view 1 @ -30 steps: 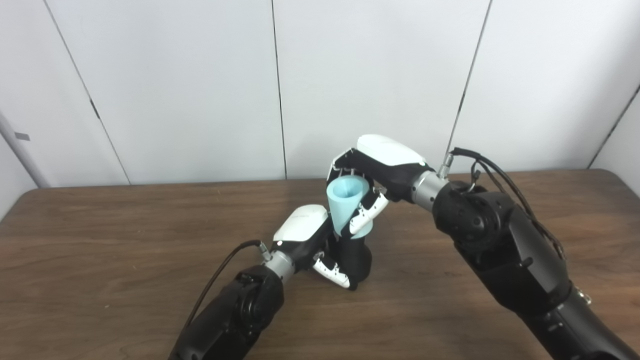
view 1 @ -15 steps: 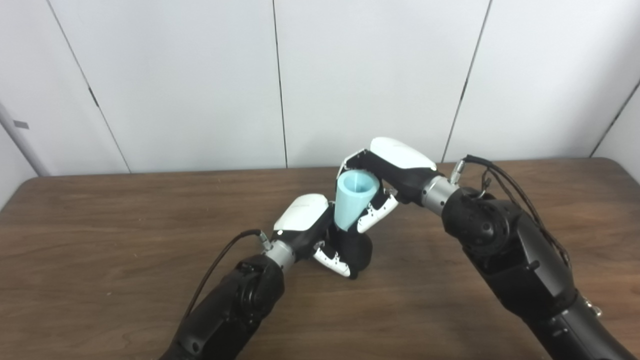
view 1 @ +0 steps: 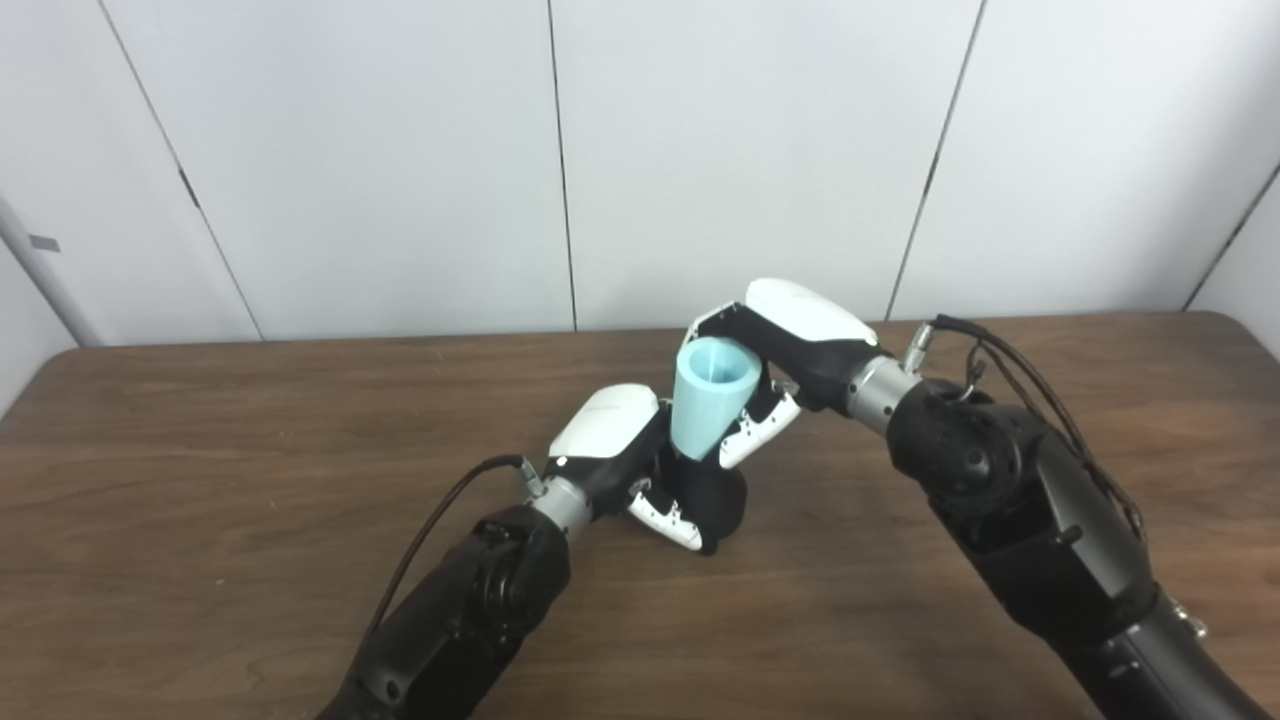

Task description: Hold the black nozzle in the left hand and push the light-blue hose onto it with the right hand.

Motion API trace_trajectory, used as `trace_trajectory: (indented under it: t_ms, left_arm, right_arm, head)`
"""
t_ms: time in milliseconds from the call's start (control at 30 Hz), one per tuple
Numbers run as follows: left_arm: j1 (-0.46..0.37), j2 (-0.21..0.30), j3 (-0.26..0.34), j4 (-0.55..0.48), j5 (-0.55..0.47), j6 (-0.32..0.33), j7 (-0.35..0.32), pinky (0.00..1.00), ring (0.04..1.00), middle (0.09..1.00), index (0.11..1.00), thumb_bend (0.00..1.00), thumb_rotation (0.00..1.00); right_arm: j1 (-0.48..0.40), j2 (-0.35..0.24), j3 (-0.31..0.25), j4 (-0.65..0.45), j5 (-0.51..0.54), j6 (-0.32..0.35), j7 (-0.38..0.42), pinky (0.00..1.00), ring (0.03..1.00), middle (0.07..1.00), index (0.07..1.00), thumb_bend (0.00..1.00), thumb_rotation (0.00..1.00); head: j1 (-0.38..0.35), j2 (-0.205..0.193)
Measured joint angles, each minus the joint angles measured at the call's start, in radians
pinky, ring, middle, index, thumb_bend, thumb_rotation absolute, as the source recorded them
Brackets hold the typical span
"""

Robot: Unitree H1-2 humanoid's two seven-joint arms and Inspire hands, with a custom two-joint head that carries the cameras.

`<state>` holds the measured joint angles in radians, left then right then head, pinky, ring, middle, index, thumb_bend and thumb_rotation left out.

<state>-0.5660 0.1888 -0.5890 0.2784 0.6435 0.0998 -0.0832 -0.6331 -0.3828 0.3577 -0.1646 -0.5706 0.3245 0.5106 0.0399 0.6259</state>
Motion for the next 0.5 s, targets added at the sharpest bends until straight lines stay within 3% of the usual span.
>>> trace_trajectory:
  t_ms: [100,133,200,267,500]
  left_arm:
    - [0.000,0.000,0.000,0.000,0.000,0.000,0.000,0.38,0.439,0.451,0.489,0.53,0.00]
    - [0.000,0.000,0.000,0.000,0.000,0.000,0.000,0.38,0.443,0.462,0.487,0.53,0.00]
    - [0.000,0.000,0.000,0.000,0.000,0.000,0.000,0.38,0.445,0.467,0.486,0.53,0.00]
    - [-0.001,-0.001,-0.001,0.001,0.000,0.000,0.000,0.38,0.445,0.473,0.485,0.53,0.00]
    - [-0.002,-0.001,-0.001,0.003,0.000,0.000,0.000,0.37,0.437,0.467,0.486,0.53,0.00]
  right_arm:
    - [0.000,-0.012,-0.003,-0.002,0.013,-0.021,0.001,0.60,0.757,0.835,0.824,0.93,0.25]
    - [0.000,-0.012,-0.004,-0.002,0.012,-0.021,0.001,0.68,0.842,0.897,0.873,0.97,0.31]
    - [0.000,-0.011,-0.006,-0.004,0.010,-0.021,-0.001,0.72,0.879,0.925,0.896,0.99,0.33]
    - [0.001,-0.008,-0.017,-0.011,0.010,-0.021,-0.008,0.83,0.969,0.984,0.974,1.00,0.39]
    - [0.017,0.005,-0.071,-0.051,0.037,-0.024,-0.037,0.92,1.000,1.000,1.000,1.00,0.47]
  head:
    - [-0.003,-0.005]
    - [-0.005,-0.006]
    - [-0.003,-0.006]
    - [0.002,-0.009]
    - [-0.003,-0.012]
